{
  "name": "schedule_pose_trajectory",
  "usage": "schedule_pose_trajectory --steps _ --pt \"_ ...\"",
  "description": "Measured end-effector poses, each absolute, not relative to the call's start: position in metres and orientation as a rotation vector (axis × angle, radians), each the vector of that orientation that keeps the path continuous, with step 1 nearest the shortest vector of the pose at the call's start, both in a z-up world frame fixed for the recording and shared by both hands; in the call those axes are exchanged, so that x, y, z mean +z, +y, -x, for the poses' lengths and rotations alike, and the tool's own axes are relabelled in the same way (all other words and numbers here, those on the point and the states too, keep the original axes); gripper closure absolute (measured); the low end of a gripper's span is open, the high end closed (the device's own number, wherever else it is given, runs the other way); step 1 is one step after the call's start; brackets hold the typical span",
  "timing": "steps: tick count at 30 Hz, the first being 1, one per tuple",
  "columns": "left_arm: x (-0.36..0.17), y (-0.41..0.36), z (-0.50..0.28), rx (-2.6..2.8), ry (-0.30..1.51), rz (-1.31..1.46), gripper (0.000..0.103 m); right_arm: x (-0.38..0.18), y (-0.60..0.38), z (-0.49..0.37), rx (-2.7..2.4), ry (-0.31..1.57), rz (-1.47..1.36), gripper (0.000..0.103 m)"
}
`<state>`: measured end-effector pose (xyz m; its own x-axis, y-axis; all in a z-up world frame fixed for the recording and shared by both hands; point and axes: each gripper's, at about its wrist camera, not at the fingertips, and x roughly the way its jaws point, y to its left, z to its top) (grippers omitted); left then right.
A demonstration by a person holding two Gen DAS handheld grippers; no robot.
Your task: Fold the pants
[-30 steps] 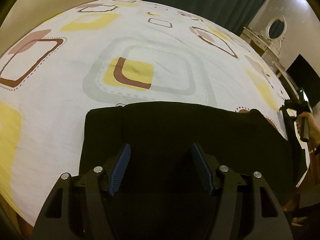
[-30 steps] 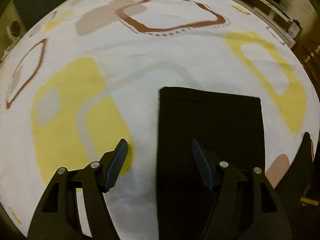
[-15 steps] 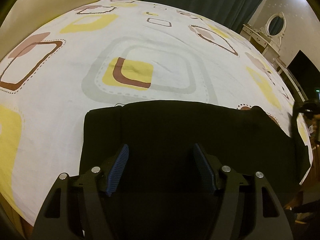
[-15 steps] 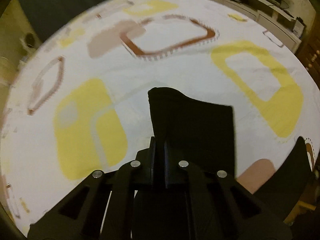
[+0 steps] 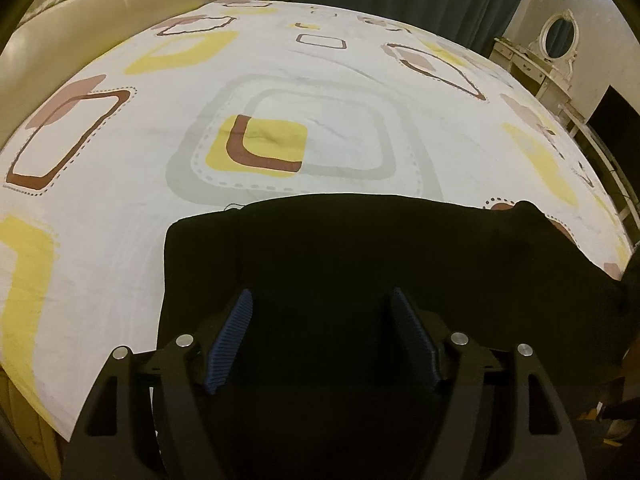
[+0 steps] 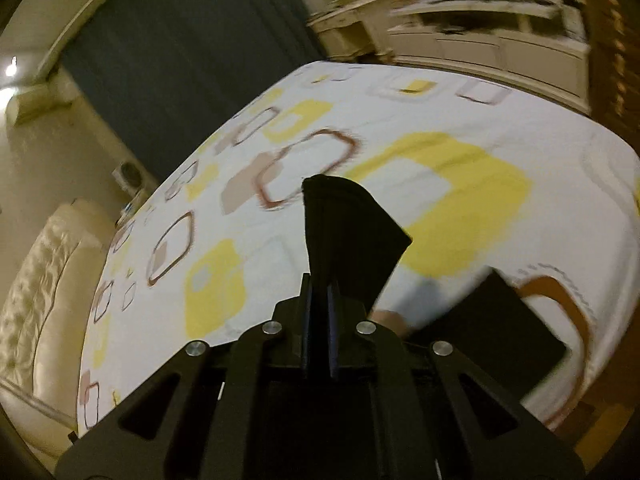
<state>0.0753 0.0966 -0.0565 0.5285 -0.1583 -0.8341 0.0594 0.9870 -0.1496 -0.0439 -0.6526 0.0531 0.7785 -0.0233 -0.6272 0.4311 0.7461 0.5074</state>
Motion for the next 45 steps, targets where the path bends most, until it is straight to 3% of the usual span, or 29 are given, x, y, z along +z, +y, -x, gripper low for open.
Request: schedule_pose_trajectory --steps 15,18,21,22,24,25,26,33,41,44,45 --pt "-0.058 0.089 -0.068 -0.091 1.004 0.081 0.03 -0.035 -0.708 0.139 -0.285 0.593 -0.944 0.097" --pt "-0.058 0.088 -0.068 -0.087 1.006 0.079 0.029 -0.059 -0.713 0.144 -0.281 0.622 -1.022 0.088" --pt "-0.058 0.088 -0.068 -0.083 1.009 0.081 0.029 -0.07 -0.722 0.143 -0.284 0.613 -1.076 0.067" --pt "-0.058 0.087 -0.068 -0.084 1.009 0.082 0.028 -0.071 -0.725 0.142 -0.301 0.614 -1.076 0.066" --pt "-0.058 0.086 -0.067 -0.083 1.008 0.079 0.027 -0.073 -0.731 0.136 -0.312 0.613 -1.09 0.069" --pt "-0.059 0.085 -0.066 -0.08 1.004 0.07 0.027 -0.074 -0.734 0.133 -0.317 0.623 -1.094 0.091" --pt "-0.059 0.084 -0.065 -0.078 1.001 0.063 0.027 -0.073 -0.735 0.131 -0.316 0.632 -1.088 0.097" --pt "-0.061 0.079 -0.063 -0.058 0.989 0.038 0.027 -0.027 -0.73 0.132 -0.31 0.536 -0.835 0.098" --pt "-0.062 0.078 -0.066 -0.062 0.997 0.027 0.026 -0.098 -0.752 0.148 -0.331 0.638 -0.935 0.098" --pt "-0.062 0.078 -0.067 -0.061 0.997 0.025 0.026 -0.095 -0.761 0.156 -0.298 0.65 -1.012 0.094" --pt "-0.062 0.077 -0.066 -0.059 0.996 0.023 0.026 -0.084 -0.764 0.158 -0.324 0.662 -0.984 0.088"
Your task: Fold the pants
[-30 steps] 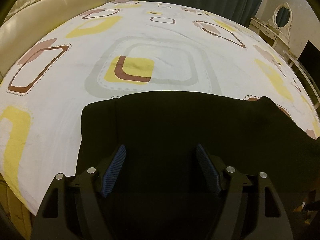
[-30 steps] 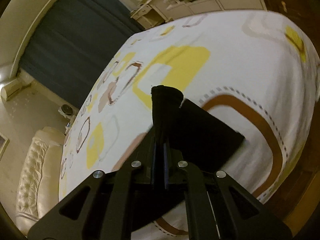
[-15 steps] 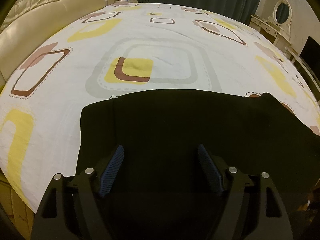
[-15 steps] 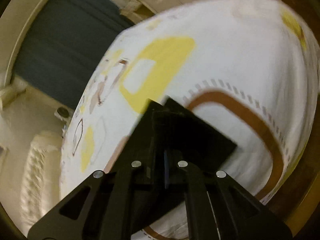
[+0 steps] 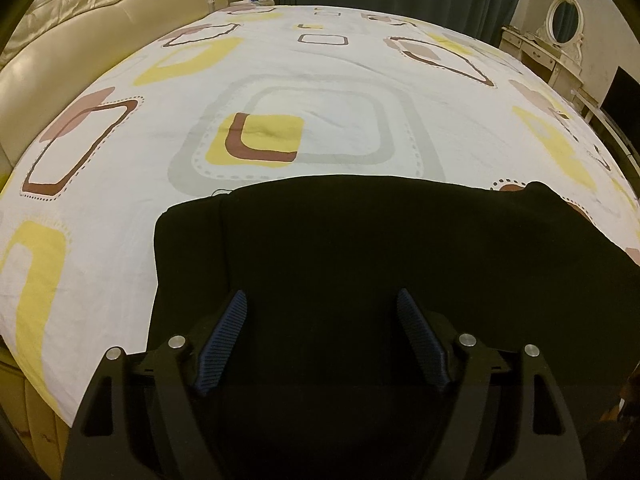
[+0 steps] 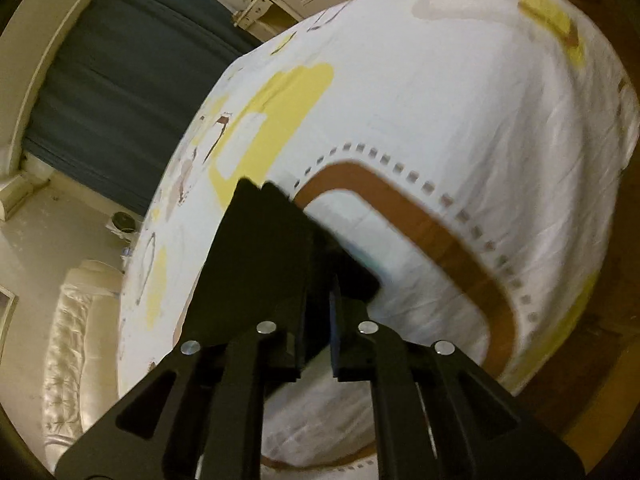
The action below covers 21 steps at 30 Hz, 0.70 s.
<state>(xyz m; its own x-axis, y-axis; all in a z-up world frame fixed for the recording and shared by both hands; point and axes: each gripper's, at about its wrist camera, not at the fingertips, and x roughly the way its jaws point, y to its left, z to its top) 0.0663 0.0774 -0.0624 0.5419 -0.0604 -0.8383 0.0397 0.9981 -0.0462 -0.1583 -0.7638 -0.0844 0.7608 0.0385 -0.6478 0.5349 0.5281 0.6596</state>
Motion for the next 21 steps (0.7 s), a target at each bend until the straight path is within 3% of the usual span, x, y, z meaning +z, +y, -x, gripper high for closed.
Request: schedule_pose_trajectory --steps 5,13,14,16,18,21 --pt "-0.063 0.077 -0.066 -0.059 0.997 0.021 0.025 -0.03 -0.763 0.132 -0.359 0.678 -0.743 0.059" --pt "-0.064 0.075 -0.067 -0.044 0.998 0.006 0.023 -0.054 -0.763 0.01 -0.284 0.915 -0.589 0.054" --pt "-0.064 0.075 -0.068 -0.042 1.0 0.007 0.023 -0.062 -0.762 0.007 -0.278 0.943 -0.591 0.054" --pt "-0.065 0.075 -0.068 -0.036 1.0 0.011 0.022 -0.073 -0.761 -0.005 -0.264 0.984 -0.587 0.073" --pt "-0.065 0.074 -0.068 -0.033 0.999 0.009 0.022 -0.071 -0.761 -0.007 -0.258 0.974 -0.578 0.085" --pt "-0.065 0.074 -0.068 -0.035 0.998 0.013 0.022 -0.062 -0.764 -0.003 -0.26 0.931 -0.556 0.091"
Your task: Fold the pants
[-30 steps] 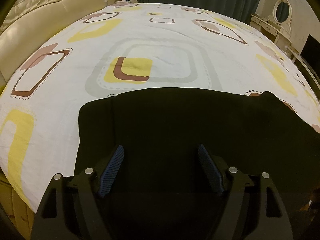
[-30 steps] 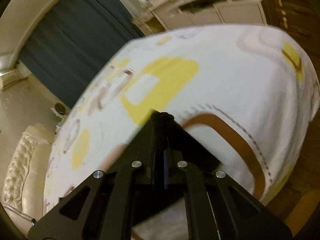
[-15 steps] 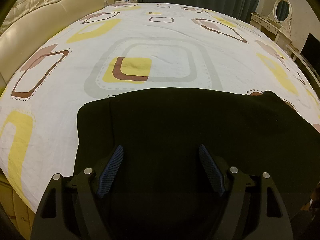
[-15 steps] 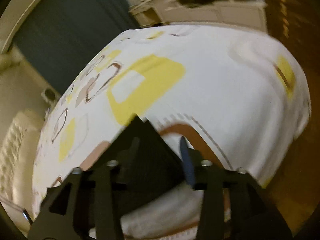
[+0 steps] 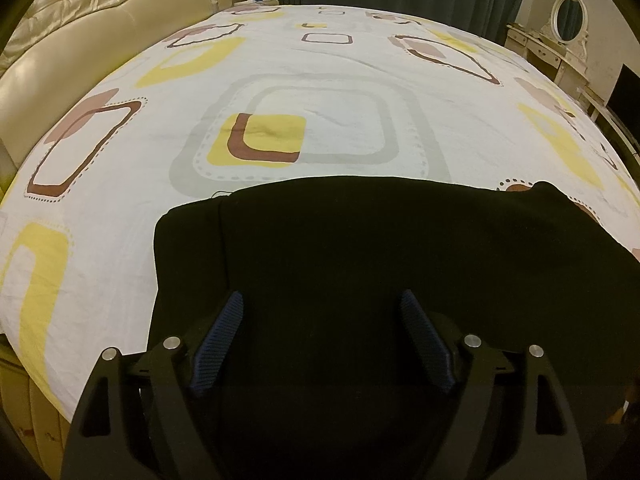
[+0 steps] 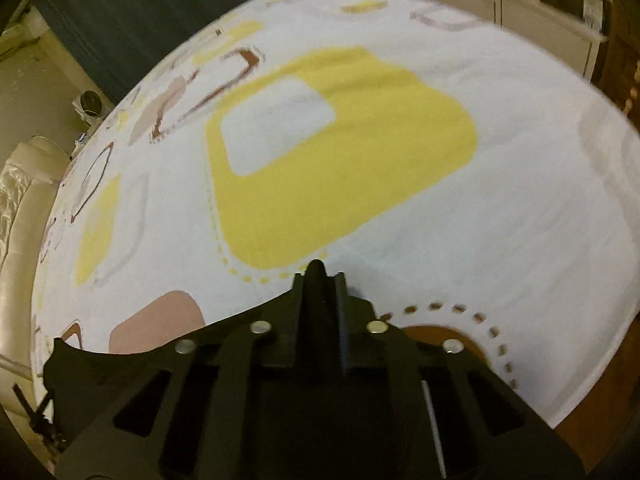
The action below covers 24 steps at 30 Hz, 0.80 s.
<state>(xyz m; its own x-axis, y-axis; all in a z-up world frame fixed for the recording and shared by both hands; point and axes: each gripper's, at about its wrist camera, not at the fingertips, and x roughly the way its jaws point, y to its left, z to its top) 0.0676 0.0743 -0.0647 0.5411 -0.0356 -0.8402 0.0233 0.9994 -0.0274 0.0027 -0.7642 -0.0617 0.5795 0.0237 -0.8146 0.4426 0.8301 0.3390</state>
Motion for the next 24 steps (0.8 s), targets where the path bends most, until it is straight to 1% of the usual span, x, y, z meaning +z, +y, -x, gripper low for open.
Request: schedule_pose_trajectory --steps 2,4,5,9,14,15,17,18,20,21,24 --pt "-0.065 0.075 -0.068 -0.036 0.998 0.017 0.022 -0.056 -0.764 0.002 -0.27 0.899 -0.538 0.092" --pt "-0.066 0.076 -0.068 -0.037 0.999 0.02 0.022 -0.063 -0.765 0.003 -0.297 0.903 -0.539 0.092" --pt "-0.066 0.076 -0.068 -0.037 0.999 0.021 0.022 -0.074 -0.769 0.004 -0.305 0.907 -0.574 0.092" --pt "-0.066 0.077 -0.069 -0.041 1.0 0.027 0.022 -0.083 -0.778 0.009 -0.3 0.873 -0.682 0.091" --pt "-0.066 0.077 -0.069 -0.041 0.999 0.027 0.022 -0.073 -0.794 0.019 -0.323 0.857 -0.772 0.087" --pt "-0.066 0.077 -0.069 -0.041 0.999 0.028 0.022 -0.066 -0.8 0.023 -0.374 0.843 -0.79 0.083" --pt "-0.066 0.077 -0.069 -0.042 1.0 0.029 0.022 -0.064 -0.808 0.024 -0.378 0.851 -0.848 0.082" --pt "-0.066 0.077 -0.069 -0.042 1.0 0.028 0.022 -0.059 -0.809 0.024 -0.353 0.865 -0.868 0.081" --pt "-0.065 0.077 -0.069 -0.041 0.998 0.025 0.022 -0.049 -0.806 0.03 -0.343 0.86 -0.83 0.067" --pt "-0.065 0.077 -0.069 -0.042 0.996 0.027 0.022 -0.046 -0.806 0.037 -0.32 0.849 -0.832 0.058" --pt "-0.063 0.077 -0.067 -0.054 0.994 0.04 0.022 -0.052 -0.811 0.064 -0.257 0.823 -0.914 0.055"
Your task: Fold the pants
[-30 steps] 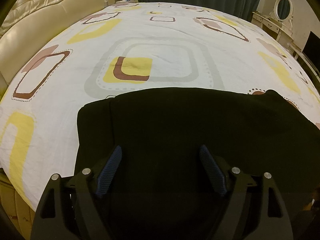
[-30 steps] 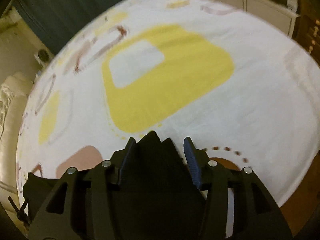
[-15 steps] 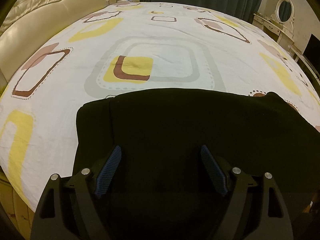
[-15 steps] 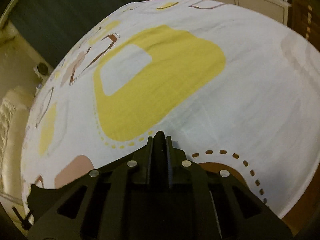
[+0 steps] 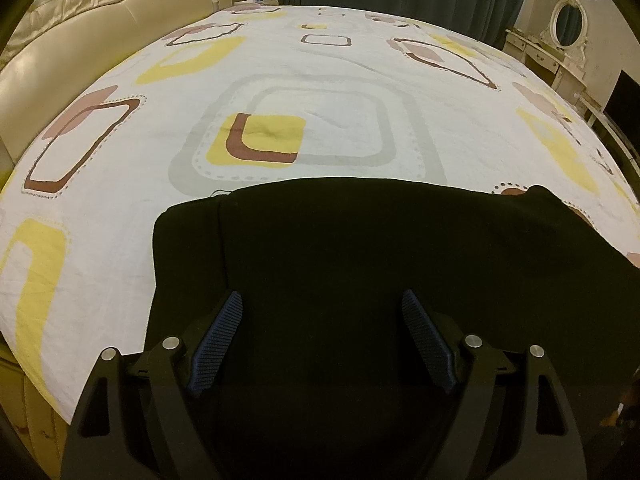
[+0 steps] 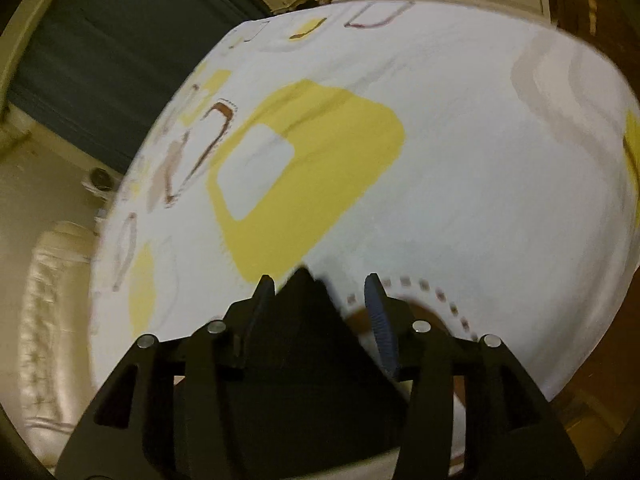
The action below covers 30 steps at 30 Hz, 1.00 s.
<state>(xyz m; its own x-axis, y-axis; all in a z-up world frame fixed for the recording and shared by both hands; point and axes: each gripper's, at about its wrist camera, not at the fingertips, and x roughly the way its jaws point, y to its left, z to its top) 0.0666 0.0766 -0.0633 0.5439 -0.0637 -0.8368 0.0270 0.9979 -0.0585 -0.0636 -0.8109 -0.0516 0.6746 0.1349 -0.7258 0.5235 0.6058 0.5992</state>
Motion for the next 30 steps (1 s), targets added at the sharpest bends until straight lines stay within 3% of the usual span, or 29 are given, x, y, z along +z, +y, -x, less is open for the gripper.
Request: schedule_pose_trajectory --steps 11,14,26,30 --pt "-0.059 0.063 -0.062 -0.076 0.99 0.014 0.022 -0.108 -0.824 0.143 -0.152 0.72 -1.208 0.051" --pt "-0.058 0.062 -0.061 -0.078 0.991 0.019 0.022 -0.118 -0.821 0.149 -0.088 0.669 -1.294 0.045" --pt "-0.058 0.064 -0.059 -0.075 0.997 0.028 0.022 -0.126 -0.808 0.142 -0.029 0.672 -1.309 0.047" --pt "-0.058 0.064 -0.057 -0.074 1.0 0.03 0.022 -0.123 -0.793 0.125 -0.047 0.744 -1.223 0.067"
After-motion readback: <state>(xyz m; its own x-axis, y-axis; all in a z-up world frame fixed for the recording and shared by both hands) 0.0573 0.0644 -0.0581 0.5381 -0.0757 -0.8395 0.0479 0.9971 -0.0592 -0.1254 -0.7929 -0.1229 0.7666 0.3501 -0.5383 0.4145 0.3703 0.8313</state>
